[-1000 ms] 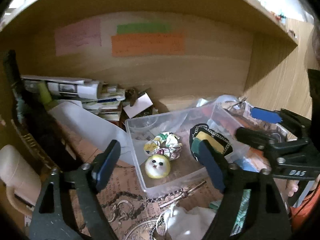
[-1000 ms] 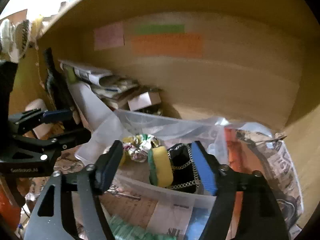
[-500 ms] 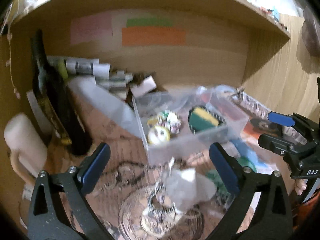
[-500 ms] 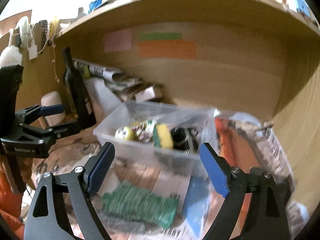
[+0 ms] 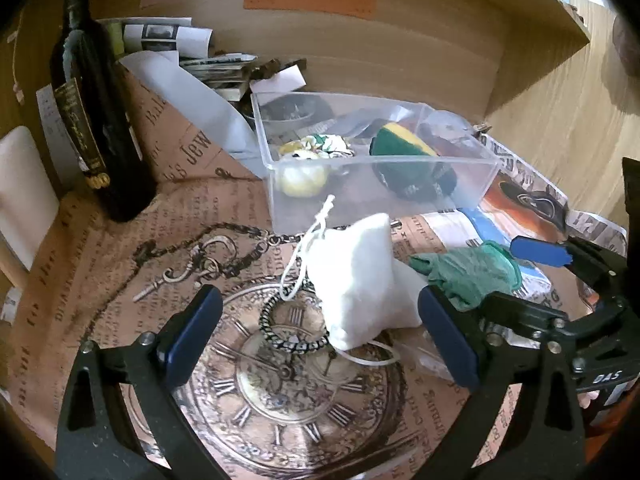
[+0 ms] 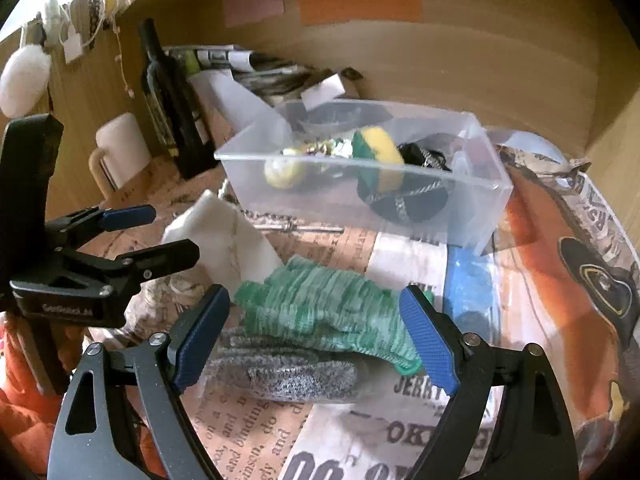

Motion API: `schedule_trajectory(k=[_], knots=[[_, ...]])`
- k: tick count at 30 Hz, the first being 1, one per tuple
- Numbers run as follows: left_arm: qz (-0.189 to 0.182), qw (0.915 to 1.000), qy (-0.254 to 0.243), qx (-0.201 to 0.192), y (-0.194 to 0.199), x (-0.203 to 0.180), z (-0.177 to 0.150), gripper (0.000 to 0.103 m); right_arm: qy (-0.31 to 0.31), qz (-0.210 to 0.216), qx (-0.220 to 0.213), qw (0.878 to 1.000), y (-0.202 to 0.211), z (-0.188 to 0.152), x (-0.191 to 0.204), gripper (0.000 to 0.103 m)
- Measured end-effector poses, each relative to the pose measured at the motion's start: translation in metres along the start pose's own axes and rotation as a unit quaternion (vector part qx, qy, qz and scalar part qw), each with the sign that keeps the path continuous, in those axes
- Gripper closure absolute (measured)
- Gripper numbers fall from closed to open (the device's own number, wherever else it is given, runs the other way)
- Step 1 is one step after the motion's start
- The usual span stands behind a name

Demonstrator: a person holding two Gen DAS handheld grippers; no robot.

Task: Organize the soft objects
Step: 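Grasp the white drawstring bag with the left tool while the right tool grasps the green knit glove, then carry the bag and glove into the clear box while both tools release them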

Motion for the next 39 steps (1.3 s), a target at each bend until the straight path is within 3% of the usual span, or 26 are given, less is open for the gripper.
schedule_trajectory(k=[4, 8, 12, 17, 21, 39], knots=[[-0.008, 0.9999, -0.003, 0.007, -0.007, -0.005, -0.002, 0.023, -0.007, -0.007, 0.014, 1.0, -0.01, -0.002, -0.006, 0.021], [-0.02, 0.9997, -0.007, 0.009, -0.011, -0.008, -0.001, 0.04, -0.023, 0.008, 0.031, 0.999, -0.017, -0.003, -0.015, 0.05], [-0.04, 0.9991, -0.012, 0.013, -0.013, -0.012, 0.001, 0.065, -0.028, 0.015, 0.035, 0.999, -0.02, -0.007, -0.018, 0.066], [-0.057, 0.9981, -0.018, 0.013, -0.012, -0.016, 0.006, 0.081, -0.025, 0.011, 0.032, 0.999, -0.023, -0.008, -0.018, 0.074], [-0.059, 0.998, -0.023, -0.001, -0.003, -0.019, 0.008, 0.083, -0.031, 0.005, 0.022, 0.999, -0.019, -0.007, -0.021, 0.089], [-0.039, 0.9914, -0.041, -0.118, 0.061, -0.015, 0.058, 0.084, -0.015, -0.017, -0.111, 0.994, 0.054, 0.033, -0.026, 0.091]])
Point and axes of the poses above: each gripper's, at about its wrist camera, not at the fingertips, and y roughly against the way its jaws point, x to its left, z to its top, the point moved 1 cm from there along -y, roughly the way its jaws point, and after that the axes turned 7 degrees about x, right-handed, at the moved point
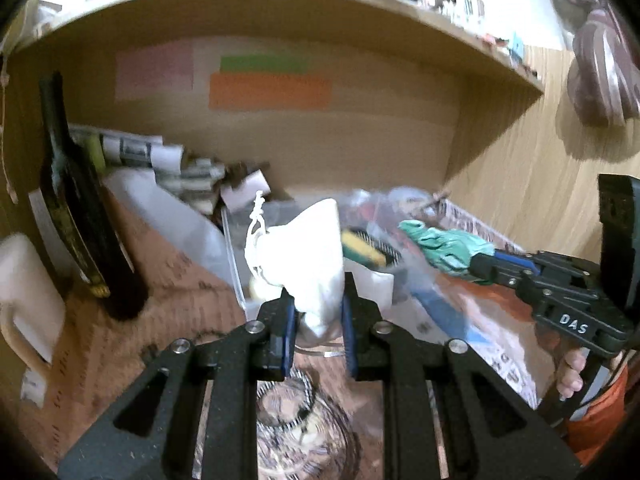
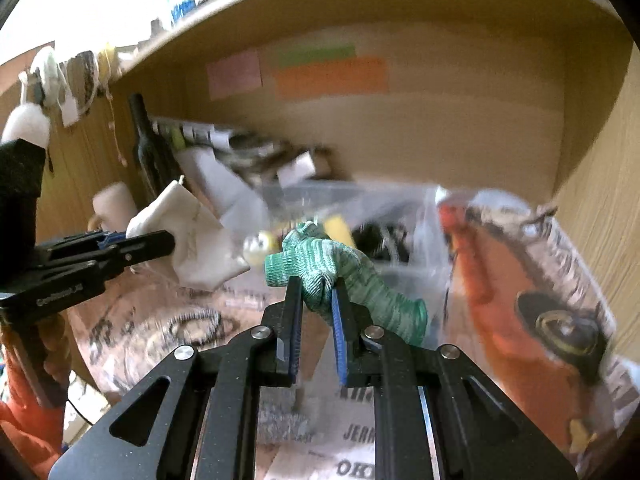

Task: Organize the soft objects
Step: 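Carry the bag and glove into the clear box while both tools release them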

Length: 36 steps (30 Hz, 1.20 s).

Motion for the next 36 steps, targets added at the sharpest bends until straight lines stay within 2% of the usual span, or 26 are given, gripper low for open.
schedule_trajectory(k=[4, 8, 14, 22, 36], knots=[[0.002, 0.9999, 0.004, -0.015, 0.0, 0.007, 0.016, 0.084, 0.007, -0.007, -0.035, 0.999, 0.011, 0.017, -0.001, 0.091], [0.007, 0.9999, 0.008, -0.014, -0.011, 0.013, 0.028, 0.084, 0.006, -0.024, -0.061, 0.998, 0.013, 0.032, -0.007, 0.091], [0.023, 0.9997, -0.001, 0.005, -0.041, 0.015, 0.039, 0.084, 0.005, -0.045, -0.065, 0.997, -0.002, 0.049, -0.017, 0.091], [0.017, 0.9977, -0.01, 0.065, -0.096, 0.017, 0.039, 0.084, 0.003, -0.053, -0.039, 0.998, -0.039, 0.06, -0.026, 0.091], [0.034, 0.9912, -0.049, 0.119, -0.14, -0.001, 0.028, 0.083, -0.02, -0.036, 0.059, 0.997, -0.109, 0.05, -0.043, 0.09]])
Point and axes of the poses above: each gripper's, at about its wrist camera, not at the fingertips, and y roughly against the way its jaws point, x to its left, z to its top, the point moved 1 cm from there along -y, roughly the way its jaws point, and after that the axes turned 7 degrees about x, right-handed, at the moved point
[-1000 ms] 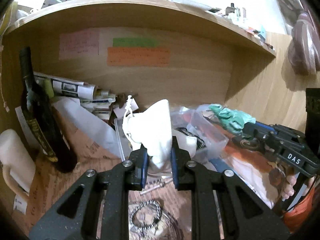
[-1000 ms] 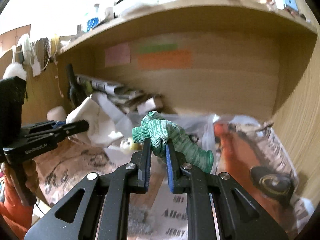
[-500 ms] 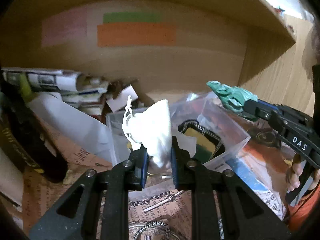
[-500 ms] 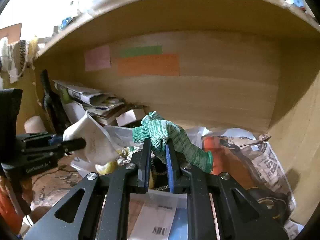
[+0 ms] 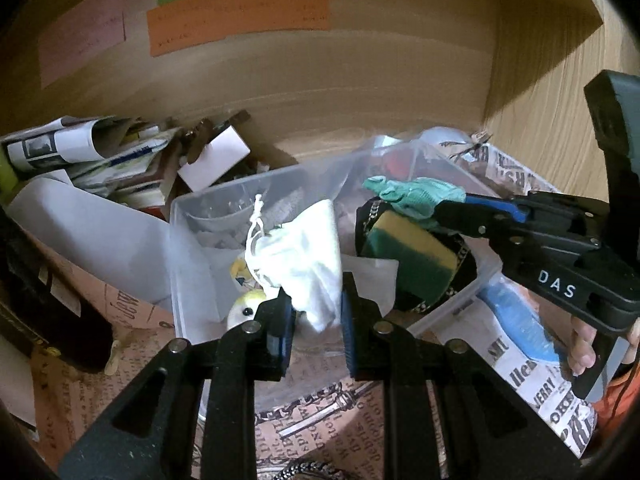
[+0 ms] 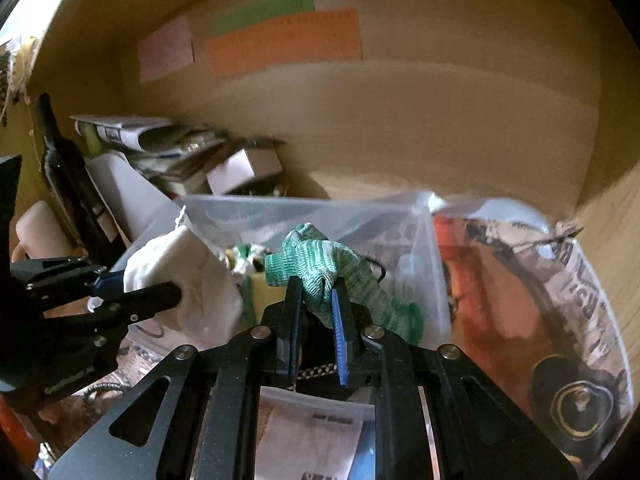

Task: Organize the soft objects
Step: 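Carry the bag and glove into the clear box while both tools release them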

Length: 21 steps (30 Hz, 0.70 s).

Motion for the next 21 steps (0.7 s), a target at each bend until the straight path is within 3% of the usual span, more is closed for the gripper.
schedule_trajectory(k=[4, 6, 8, 15, 19, 21], knots=[[-0.003, 1.0, 0.001, 0.008, -0.003, 0.0, -0.002, 0.074, -0.008, 0.014, 0.022, 1.0, -0.007, -0.001, -0.002, 0.087], [0.0, 1.0, 0.004, 0.002, 0.002, 0.0, -0.003, 0.058, -0.006, 0.007, 0.018, 1.0, -0.004, -0.001, -0.001, 0.084], [0.002, 0.9999, 0.005, -0.011, 0.01, 0.001, -0.004, 0.051, 0.002, 0.001, 0.013, 1.0, 0.001, -0.001, 0.002, 0.076], [0.005, 0.9987, 0.011, -0.049, 0.045, 0.001, -0.007, 0.037, 0.019, -0.008, -0.012, 1.0, 0.023, 0.001, 0.01, 0.068], [0.006, 0.9972, 0.019, -0.072, 0.069, 0.002, -0.013, 0.029, 0.026, -0.009, -0.031, 0.999, 0.041, 0.0, 0.015, 0.052], [0.006, 0.9963, 0.024, -0.083, 0.078, 0.004, -0.016, 0.02, 0.033, -0.014, -0.045, 0.998, 0.052, -0.001, 0.018, 0.044]])
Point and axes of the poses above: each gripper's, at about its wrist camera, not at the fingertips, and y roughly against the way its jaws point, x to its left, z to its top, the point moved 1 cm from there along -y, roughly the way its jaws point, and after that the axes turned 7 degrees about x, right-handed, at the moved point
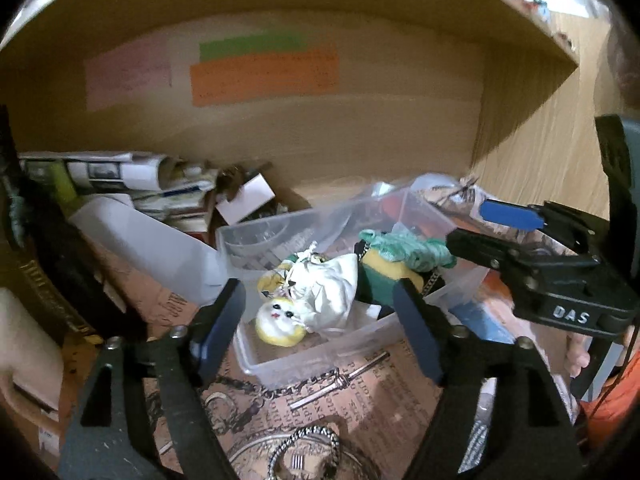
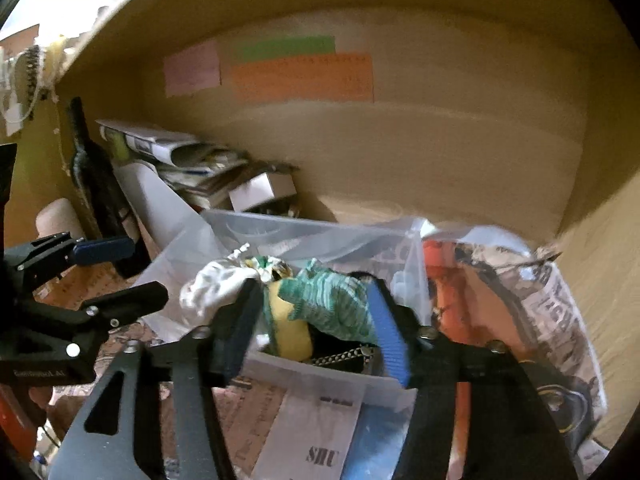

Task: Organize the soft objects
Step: 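Carry the bag and glove into the clear box while both tools release them, then grasp the beaded bracelet with the left tool while the right tool grasps the steel wool pad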

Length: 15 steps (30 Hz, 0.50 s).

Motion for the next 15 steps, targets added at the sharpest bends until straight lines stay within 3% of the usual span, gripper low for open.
schedule_trajectory(k=[5, 10, 15], knots=[[0.005, 0.9996, 0.013, -0.023, 0.026, 0.005, -0.009, 0.004, 0.016, -0.003, -0.026, 1.0, 0.027, -0.006, 0.011, 0.021], [0.008, 0.9996, 0.018, -0.018, 0.036, 0.008, -0.024, 0.003, 0.024, 0.004, -0.033, 0.999, 0.044, -0.018, 0.022, 0.018], [0.006, 0.9994, 0.032, 0.01, 0.035, 0.014, -0.044, 0.002, 0.022, 0.023, -0.015, 0.999, 0.046, -0.036, 0.03, 0.016]])
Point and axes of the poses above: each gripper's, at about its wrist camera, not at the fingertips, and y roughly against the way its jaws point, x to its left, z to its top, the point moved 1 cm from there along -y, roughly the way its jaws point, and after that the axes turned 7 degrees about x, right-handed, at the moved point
